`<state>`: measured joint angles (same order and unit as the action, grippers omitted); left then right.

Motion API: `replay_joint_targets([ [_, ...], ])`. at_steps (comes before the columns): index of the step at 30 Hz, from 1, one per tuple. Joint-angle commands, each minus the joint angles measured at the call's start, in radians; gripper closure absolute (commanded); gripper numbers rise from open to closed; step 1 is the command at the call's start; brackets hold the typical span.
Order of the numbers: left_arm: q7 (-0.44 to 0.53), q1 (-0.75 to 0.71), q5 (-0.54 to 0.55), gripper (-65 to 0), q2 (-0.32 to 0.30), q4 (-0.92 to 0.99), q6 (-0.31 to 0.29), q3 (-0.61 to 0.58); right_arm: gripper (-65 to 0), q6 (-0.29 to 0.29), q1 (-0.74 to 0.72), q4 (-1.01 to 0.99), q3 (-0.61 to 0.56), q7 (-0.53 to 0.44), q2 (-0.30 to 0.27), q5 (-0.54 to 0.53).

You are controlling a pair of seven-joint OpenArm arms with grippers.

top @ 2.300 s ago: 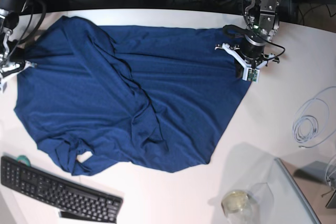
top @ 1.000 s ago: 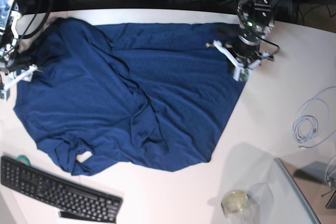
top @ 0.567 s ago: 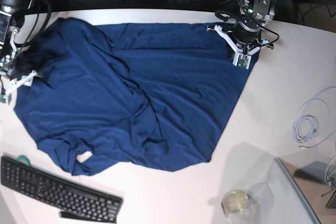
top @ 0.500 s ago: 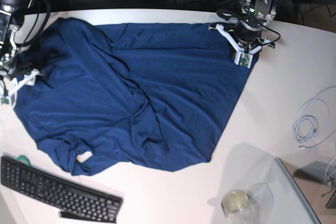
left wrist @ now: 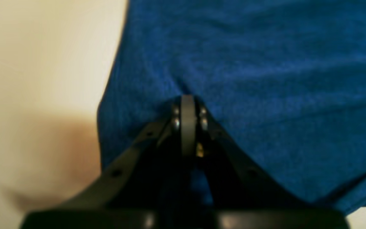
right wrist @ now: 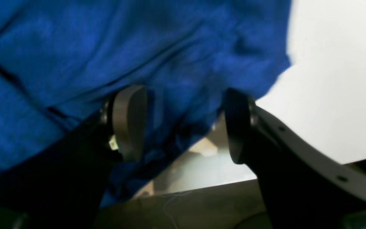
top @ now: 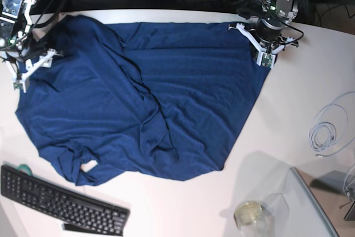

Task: Layout the t-shirt on the table in an organized manner, then fold the t-shirt properly
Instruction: 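Pull the shirt edges apart with both grippers to flatten it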

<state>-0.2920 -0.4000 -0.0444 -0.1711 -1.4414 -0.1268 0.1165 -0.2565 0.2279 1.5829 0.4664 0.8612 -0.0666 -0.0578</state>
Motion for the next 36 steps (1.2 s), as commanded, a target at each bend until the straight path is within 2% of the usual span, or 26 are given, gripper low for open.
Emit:
replay_joint_targets([
  [1,0.014,-0.006,0.002,0.0,-0.006,-0.011,0.009,0.004,-36.2,-0.002,-0.011,-0.003,0.004,-0.007,-0.006,-0.001],
  [3,0.014,-0.006,0.002,0.0,-0.006,-0.011,0.009,0.004,-35.4,-0.004,-0.026,-0.049,0.005,-0.007,-0.006,-0.001],
  [5,0.014,-0.007,0.002,0.0,-0.006,-0.011,0.009,0.004,-30.0,-0.004,-0.026,-0.082,0.007,-0.007,-0.006,-0.004],
  [11,0.014,-0.009,0.002,0.0,-0.006,-0.011,0.009,0.004,0.0,-0.005,0.015,-0.042,0.013,0.000,0.018,-0.004],
  [14,0.014,-0.009,0.002,0.0,-0.006,-0.011,0.009,0.004,-0.8,-0.005,0.075,0.081,0.013,0.003,0.024,-0.004],
  [18,0.014,-0.009,0.002,0.0,-0.006,-0.012,0.009,0.004,-0.6,-0.005,0.143,0.188,0.013,0.056,0.043,-0.006],
  [25,0.012,-0.012,0.002,0.0,-0.008,-0.014,0.009,0.005,-0.6,-0.005,0.201,0.193,0.018,0.056,0.044,-0.006],
  [31,0.012,-0.023,0.002,0.0,-0.028,-0.019,0.009,0.005,-0.6,-0.005,0.153,0.061,0.101,0.034,0.032,-0.001],
  [36,0.007,-0.023,0.002,0.0,-0.041,-0.015,0.009,0.056,-0.6,-0.004,0.112,-0.095,0.110,0.014,-0.005,-0.001],
])
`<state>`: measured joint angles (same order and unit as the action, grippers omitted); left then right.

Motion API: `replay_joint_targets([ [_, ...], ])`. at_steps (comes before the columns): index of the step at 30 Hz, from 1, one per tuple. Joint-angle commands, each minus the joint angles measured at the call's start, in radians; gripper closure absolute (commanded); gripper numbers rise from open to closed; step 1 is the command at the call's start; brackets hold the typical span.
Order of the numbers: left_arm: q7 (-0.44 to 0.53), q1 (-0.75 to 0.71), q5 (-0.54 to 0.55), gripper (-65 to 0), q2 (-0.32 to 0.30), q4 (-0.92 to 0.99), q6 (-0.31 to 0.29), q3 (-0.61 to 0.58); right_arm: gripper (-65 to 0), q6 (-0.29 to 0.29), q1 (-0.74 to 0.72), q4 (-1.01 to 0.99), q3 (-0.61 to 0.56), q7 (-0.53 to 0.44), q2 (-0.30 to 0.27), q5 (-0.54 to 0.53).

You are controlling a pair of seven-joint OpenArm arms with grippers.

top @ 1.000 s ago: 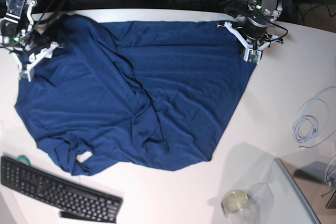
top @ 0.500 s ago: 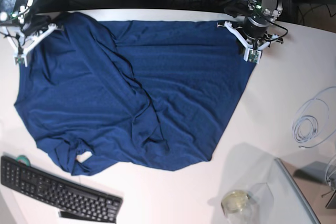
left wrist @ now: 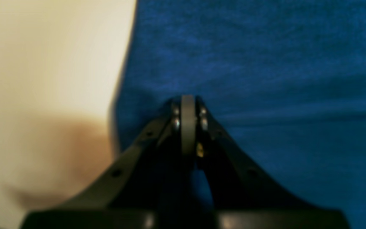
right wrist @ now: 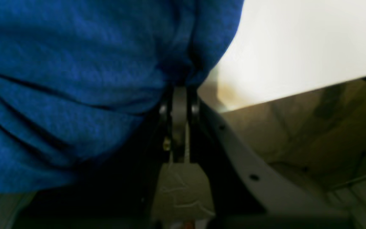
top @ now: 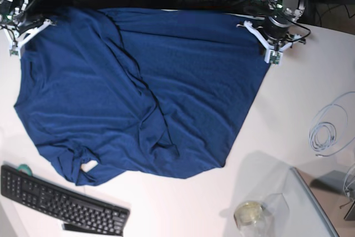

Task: Layout the t-shirt on the table in an organized manner, then fold the t-shirt properly
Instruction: 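Pull the shirt edges apart with both grippers to flatten it, then release the shirt corners and reposition both grippers along the shirt edge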

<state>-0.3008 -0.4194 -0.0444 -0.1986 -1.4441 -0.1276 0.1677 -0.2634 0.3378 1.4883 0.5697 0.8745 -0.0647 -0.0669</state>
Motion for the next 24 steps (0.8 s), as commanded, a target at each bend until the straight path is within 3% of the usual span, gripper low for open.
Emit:
replay_joint_targets([
  [1,0.016,-0.003,0.002,0.0,-0.015,-0.014,0.010,0.020,-1.1,0.003,0.001,-0.016,0.006,-0.001,-0.011,0.008],
  [7,0.015,-0.023,0.001,0.0,-0.015,-0.057,0.010,0.089,-3.8,0.003,0.002,0.054,0.006,0.008,-0.008,0.008],
  [13,0.015,-0.062,0.010,0.0,-0.011,-0.154,0.010,0.097,-26.9,0.002,0.036,0.239,0.008,-0.001,0.007,0.003],
  [17,0.021,-0.080,0.022,0.0,-0.008,-0.166,0.010,0.097,-30.9,0.002,0.019,0.292,0.006,-0.001,0.013,0.003],
  [19,0.022,-0.083,0.097,0.0,-0.008,-0.168,0.009,0.099,-31.2,0.000,-0.001,0.286,0.006,-0.001,0.013,0.003],
  [24,0.022,-0.114,0.426,0.0,-0.025,-0.168,-0.014,0.220,-31.2,0.000,-0.019,0.292,0.008,-0.001,0.013,0.003],
])
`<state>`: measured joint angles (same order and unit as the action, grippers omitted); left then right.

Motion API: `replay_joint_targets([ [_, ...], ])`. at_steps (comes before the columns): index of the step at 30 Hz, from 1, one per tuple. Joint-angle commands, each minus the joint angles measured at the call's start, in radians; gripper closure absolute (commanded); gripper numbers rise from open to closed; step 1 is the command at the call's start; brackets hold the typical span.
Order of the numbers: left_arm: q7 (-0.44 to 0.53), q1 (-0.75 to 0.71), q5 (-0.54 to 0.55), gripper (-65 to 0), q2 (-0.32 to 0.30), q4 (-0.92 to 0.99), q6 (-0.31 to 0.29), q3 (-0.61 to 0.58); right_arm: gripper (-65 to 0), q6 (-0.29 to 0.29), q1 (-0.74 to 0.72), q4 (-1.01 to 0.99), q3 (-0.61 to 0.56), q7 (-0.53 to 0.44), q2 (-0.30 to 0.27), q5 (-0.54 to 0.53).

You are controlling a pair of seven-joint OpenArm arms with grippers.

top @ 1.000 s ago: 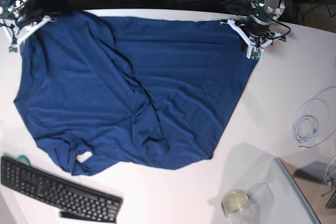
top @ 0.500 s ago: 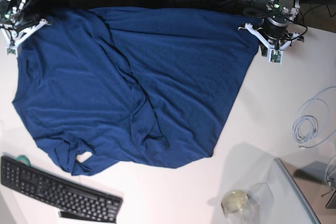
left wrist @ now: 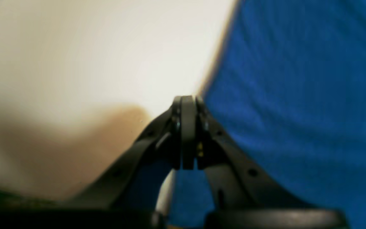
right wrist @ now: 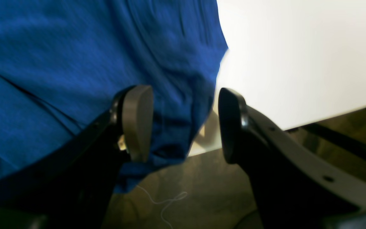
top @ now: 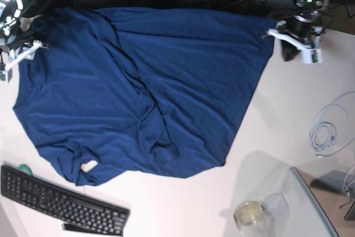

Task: Layout the t-shirt on the table in an organized manner, then fold the t-shirt properly
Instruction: 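Release the shirt corners and reposition both grippers along the shirt edge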

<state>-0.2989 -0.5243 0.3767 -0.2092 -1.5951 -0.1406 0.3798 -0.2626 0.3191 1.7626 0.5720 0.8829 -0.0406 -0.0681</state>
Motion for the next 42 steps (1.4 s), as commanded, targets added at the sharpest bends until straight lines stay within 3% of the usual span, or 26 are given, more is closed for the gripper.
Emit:
replay_joint_targets([
  [1,0.020,-0.012,0.043,0.0,-0.022,-0.012,-0.032,0.029,-31.2,0.000,-0.001,0.016,0.006,-0.009,-0.011,0.004],
  [4,0.020,-0.032,0.074,0.0,-0.023,-0.011,-0.172,0.087,-31.2,0.000,-0.001,0.013,0.006,-0.011,-0.011,-0.020],
  [7,0.017,-0.044,0.074,0.0,-0.020,-0.009,-0.267,0.126,-31.2,0.000,0.002,0.013,0.006,-0.011,-0.014,-0.111],
  [12,0.019,-0.069,0.081,-2.0,-0.020,-0.014,-0.284,0.137,-31.1,0.000,0.001,0.012,0.004,-0.011,-0.014,-0.192],
  [15,0.020,-0.084,0.083,-21.6,-0.019,-0.017,-0.284,0.138,-31.2,0.000,0.001,0.012,0.004,-0.011,-0.011,-0.200],
  [18,0.020,-0.095,0.084,-37.2,-0.019,-0.017,-0.285,0.138,-31.1,0.000,0.004,0.010,0.004,-0.011,-0.011,-0.200],
  [21,0.020,-0.099,0.084,-44.9,-0.019,-0.017,-0.285,0.138,-30.9,0.000,0.005,0.010,0.006,-0.011,-0.011,-0.200],
  [32,0.022,-0.099,0.084,-45.7,-0.019,-0.009,-0.287,0.146,-30.8,0.000,0.007,0.010,0.006,-0.008,0.011,-0.198],
  [36,0.025,-0.113,0.084,-45.7,0.023,-0.004,-0.293,0.250,-30.8,0.000,-0.001,0.010,0.006,-0.009,0.011,-0.198],
  [40,0.076,-0.119,0.077,-45.6,0.046,-0.006,-0.440,0.298,-30.8,0.000,-0.022,0.000,0.006,-0.009,0.018,-0.198],
  [42,0.077,-0.119,0.075,-45.6,0.049,-0.004,-0.480,0.296,-30.8,0.000,-0.045,-0.010,0.006,-0.009,0.026,-0.198],
])
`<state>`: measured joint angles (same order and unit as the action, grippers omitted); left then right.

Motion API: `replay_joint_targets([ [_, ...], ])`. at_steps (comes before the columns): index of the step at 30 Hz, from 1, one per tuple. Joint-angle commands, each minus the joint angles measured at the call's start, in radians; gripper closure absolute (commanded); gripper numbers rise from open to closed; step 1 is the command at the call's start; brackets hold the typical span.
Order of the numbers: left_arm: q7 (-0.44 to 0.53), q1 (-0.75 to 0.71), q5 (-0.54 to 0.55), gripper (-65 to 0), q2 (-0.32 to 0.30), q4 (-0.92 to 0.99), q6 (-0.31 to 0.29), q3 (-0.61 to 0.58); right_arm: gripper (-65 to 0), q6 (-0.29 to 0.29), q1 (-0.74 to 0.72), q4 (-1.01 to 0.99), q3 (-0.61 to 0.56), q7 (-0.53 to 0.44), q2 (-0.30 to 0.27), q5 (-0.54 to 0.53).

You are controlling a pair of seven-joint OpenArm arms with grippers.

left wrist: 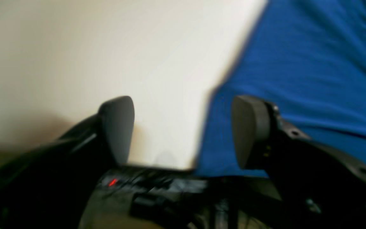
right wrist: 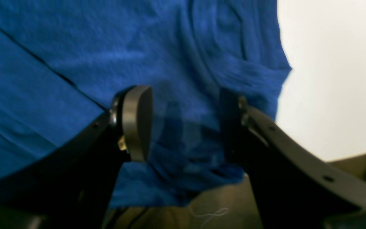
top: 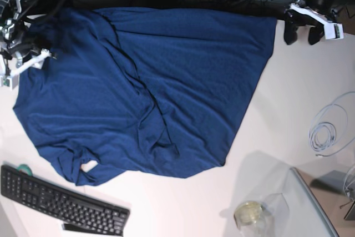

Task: Layout the t-shirt on the table in an organized manner, then fold the t-shirt properly
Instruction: 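Release the shirt corners and reposition both grippers along the shirt edge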

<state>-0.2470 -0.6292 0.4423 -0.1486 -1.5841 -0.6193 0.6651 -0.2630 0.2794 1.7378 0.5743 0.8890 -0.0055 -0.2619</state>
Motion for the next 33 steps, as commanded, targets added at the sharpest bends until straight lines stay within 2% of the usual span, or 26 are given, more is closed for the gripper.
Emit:
replay_joint_targets([
  [1,0.025,-0.014,0.008,-45.4,-0.012,-0.014,-0.009,0.014,-30.8,0.000,-0.007,0.006,0.003,-0.015,-0.009,-0.004],
  [6,0.025,-0.011,0.008,-45.4,-0.016,-0.014,-0.020,0.017,-30.8,0.000,-0.025,-0.034,0.000,-0.014,0.002,-0.004],
  [9,0.025,-0.005,0.014,-45.4,-0.016,-0.014,-0.079,0.017,-30.8,0.000,-0.021,-0.029,0.002,-0.014,0.014,-0.004],
  [14,0.025,-0.004,0.017,-45.4,-0.016,0.032,-0.079,0.017,-30.9,-0.012,-0.016,0.004,0.003,-0.008,0.017,-0.004],
  [18,0.025,0.012,0.011,-45.4,-0.016,0.098,-0.079,0.018,-30.8,-0.094,-0.007,0.014,0.003,-0.009,0.019,-0.006],
  [20,0.027,0.013,0.011,-45.4,-0.016,0.110,-0.079,0.018,-30.8,-0.112,-0.006,0.012,0.005,-0.009,0.019,-0.006],
  [33,0.021,0.047,0.010,-45.4,-0.013,0.164,-0.079,0.006,-30.8,-0.114,-0.006,0.009,0.005,-0.008,0.019,-0.004],
])
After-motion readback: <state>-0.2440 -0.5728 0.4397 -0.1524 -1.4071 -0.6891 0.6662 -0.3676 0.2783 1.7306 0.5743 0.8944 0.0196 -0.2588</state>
